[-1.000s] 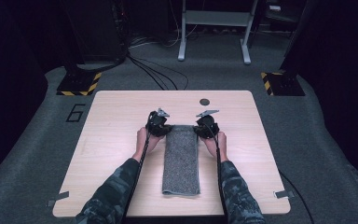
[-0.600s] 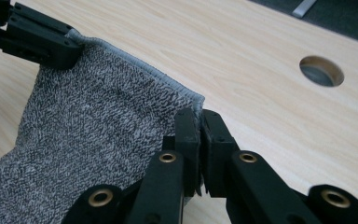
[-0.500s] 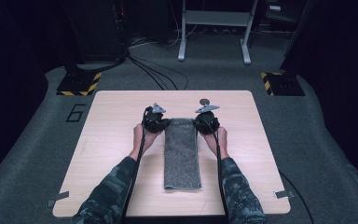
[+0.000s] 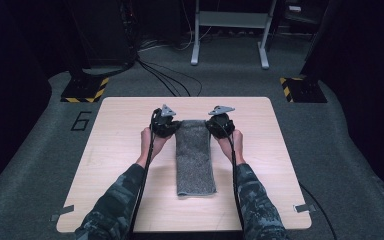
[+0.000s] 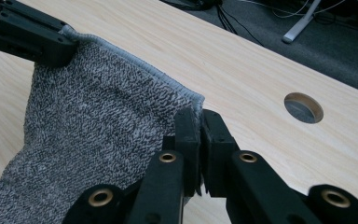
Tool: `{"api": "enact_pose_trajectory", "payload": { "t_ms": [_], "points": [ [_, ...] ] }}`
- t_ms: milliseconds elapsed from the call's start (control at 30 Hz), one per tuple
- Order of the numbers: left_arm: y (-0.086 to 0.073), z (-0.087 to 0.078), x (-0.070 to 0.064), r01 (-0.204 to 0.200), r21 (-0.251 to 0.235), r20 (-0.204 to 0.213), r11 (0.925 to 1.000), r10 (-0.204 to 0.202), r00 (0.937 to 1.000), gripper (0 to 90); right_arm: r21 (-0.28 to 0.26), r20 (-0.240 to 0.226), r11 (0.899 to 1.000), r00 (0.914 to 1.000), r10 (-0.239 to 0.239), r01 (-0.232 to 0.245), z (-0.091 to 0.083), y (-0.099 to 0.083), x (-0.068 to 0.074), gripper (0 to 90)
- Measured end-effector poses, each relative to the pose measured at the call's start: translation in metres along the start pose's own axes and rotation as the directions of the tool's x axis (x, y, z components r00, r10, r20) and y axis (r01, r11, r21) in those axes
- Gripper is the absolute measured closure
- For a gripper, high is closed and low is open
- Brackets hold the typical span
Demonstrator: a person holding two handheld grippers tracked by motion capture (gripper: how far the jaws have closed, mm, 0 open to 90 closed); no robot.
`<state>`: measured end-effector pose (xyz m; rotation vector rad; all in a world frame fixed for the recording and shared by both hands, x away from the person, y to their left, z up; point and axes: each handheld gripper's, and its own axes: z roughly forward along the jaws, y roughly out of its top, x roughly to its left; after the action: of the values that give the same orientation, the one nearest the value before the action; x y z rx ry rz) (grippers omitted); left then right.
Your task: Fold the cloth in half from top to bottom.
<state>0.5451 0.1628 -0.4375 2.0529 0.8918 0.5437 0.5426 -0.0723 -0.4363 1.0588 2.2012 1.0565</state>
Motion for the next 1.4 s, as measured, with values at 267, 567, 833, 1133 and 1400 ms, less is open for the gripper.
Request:
{"api": "enact_pose_trajectory", "payload": {
  "t_ms": [267,567,833,1133,1400],
  "points": [
    [0.003,0.0,0.004,-0.013,0.006,-0.011,0.9999,0.013,0.9999,85.3,-0.014,0.006,1.0,0.9999,-0.011,0.011,0.0,0.008,-0.001,86.9],
    [0.016,-0.013,0.003,-0.043,-0.042,-0.034,0.9982,0.041,0.9986,85.3,-0.091,0.036,0.995,0.9985,-0.042,0.045,-0.014,0.016,0.0,86.9],
    [0.023,-0.022,0.001,-0.05,-0.066,-0.042,0.9966,0.047,0.998,85.3,-0.114,0.029,0.991,0.9977,-0.061,0.064,-0.023,0.023,0.001,86.8],
    [-0.002,-0.032,-0.025,-0.081,-0.077,0.009,0.9937,0.082,0.9966,85.2,-0.096,-0.033,0.993,0.9965,-0.077,0.073,-0.036,-0.009,0.008,86.7],
    [-0.016,-0.038,-0.037,-0.099,-0.061,0.046,0.9932,0.102,0.9937,84.9,-0.096,-0.066,0.992,0.9935,-0.093,0.087,-0.048,-0.036,0.021,86.5]
  ]
}}
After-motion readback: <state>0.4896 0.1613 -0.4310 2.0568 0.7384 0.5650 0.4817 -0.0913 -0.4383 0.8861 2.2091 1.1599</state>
